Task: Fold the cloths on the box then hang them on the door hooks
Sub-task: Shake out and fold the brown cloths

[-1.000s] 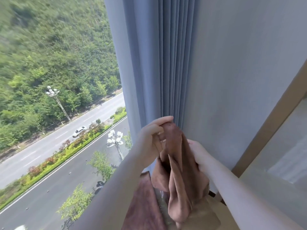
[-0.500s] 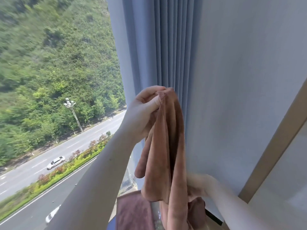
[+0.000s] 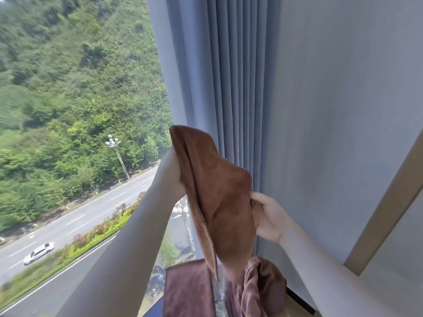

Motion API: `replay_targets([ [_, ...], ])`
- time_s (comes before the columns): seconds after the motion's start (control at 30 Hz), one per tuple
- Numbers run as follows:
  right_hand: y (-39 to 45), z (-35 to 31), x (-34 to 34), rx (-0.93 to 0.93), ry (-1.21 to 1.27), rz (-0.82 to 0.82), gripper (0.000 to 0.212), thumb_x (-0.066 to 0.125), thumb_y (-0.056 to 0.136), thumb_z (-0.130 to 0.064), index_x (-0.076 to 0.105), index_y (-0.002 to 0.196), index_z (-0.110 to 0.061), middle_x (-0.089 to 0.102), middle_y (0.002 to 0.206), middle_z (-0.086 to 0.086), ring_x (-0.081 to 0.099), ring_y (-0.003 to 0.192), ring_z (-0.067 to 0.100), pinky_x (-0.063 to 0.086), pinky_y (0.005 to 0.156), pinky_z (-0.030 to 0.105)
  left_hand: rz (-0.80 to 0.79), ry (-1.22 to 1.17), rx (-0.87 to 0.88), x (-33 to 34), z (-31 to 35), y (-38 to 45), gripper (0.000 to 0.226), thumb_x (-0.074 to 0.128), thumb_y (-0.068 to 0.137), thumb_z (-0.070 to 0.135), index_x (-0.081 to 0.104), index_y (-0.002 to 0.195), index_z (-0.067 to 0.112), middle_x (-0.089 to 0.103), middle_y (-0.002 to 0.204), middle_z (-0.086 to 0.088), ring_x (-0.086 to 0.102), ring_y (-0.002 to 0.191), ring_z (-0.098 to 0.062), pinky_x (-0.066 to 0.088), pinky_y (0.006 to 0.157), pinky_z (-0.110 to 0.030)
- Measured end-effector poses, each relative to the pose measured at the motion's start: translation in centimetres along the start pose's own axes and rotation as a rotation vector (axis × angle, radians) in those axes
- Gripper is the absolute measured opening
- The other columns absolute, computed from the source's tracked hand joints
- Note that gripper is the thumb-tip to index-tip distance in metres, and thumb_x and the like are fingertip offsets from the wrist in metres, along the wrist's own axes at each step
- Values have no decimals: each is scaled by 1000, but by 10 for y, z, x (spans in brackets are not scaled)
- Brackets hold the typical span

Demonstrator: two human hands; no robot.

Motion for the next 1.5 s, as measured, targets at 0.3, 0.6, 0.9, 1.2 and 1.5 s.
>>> replay_targets([
  [0.3, 2, -51, 8, -227, 49, 75, 36, 61, 97, -9, 65, 132, -14, 72, 126, 16, 70, 113, 32, 53, 102, 47, 189, -143, -143, -60, -19, 11, 24, 54, 104, 23, 61, 92, 4, 61, 81, -11, 63, 80, -26, 52, 91, -40],
  [0.6, -8, -101, -2, -420, 331, 282, 25, 48, 102, -15, 69, 90, -11, 77, 88, 8, 68, 94, 26, 48, 105, 40, 176, 55, 69, -88, 27, 4, 21, 50, 101, -6, 61, 118, 1, 63, 66, -6, 56, 41, -7, 43, 37, -15],
  [0.9, -12, -114, -2, -466, 181, 372, 18, 58, 101, -26, 66, 90, -13, 75, 90, 6, 72, 91, 24, 55, 93, 39, 136, 130, 109, -95, 54, 3, 25, 61, 100, 34, 70, 101, 11, 70, 75, -7, 67, 63, -17, 59, 57, -29],
  [1.2, -23, -131, 0, -483, -20, 381, 15, 67, 97, -27, 72, 98, -13, 77, 86, 0, 73, 84, 15, 55, 79, 32, 217, -6, 256, -131, 77, -6, 12, 64, 99, 13, 68, 110, 11, 71, 81, -2, 65, 68, -15, 56, 62, -27],
  [1.5, -27, -144, 8, -580, -351, 440, 17, 69, 92, -32, 69, 93, -15, 72, 99, 3, 67, 93, 18, 53, 91, 36, 243, -72, 258, -131, 68, -11, 17, 65, 94, -2, 69, 107, 9, 72, 98, -12, 72, 83, -20, 62, 75, -27],
])
Point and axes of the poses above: each hand's wrist, its own y-axis towards the middle knuckle, its own x-axis out of the palm, z = x × y, the point moved 6 cm from there along y, towards the middle knuckle
